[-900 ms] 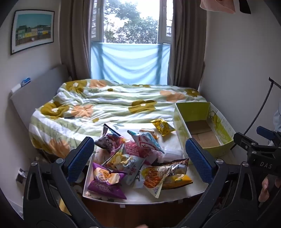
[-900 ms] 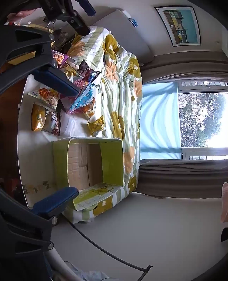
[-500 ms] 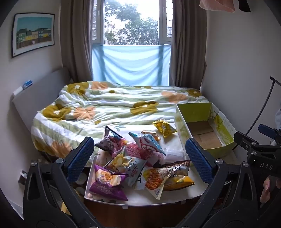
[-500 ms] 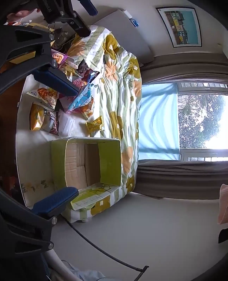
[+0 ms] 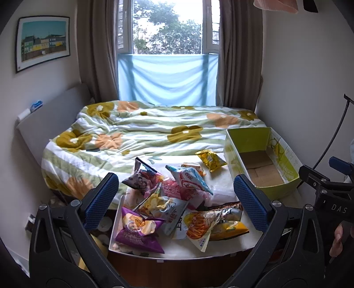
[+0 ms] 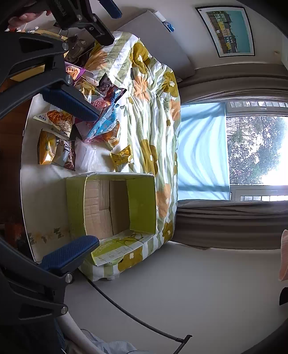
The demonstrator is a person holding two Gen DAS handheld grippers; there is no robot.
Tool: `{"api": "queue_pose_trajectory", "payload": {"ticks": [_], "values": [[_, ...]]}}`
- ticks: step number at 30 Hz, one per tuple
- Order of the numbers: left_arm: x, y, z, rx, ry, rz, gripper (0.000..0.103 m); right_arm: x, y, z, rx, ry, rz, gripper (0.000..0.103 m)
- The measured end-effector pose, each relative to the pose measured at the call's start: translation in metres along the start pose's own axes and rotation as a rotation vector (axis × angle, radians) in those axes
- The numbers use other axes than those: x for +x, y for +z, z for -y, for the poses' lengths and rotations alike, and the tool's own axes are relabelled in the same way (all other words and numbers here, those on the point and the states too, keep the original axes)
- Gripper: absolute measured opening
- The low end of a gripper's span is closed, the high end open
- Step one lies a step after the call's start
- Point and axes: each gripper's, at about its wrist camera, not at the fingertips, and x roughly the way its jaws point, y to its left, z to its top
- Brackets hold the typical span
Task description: Organize snacks
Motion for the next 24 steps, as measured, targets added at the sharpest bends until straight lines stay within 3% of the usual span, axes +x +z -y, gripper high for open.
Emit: {"api": "queue_pose_trajectory", "payload": {"ticks": [24], "values": [[0.0005, -0.0038, -0.0062, 0.002, 0.008, 0.002, 0.103, 0.0012, 0.0033, -0.0037, 0.011, 0.005, -0.004, 0.103]]}}
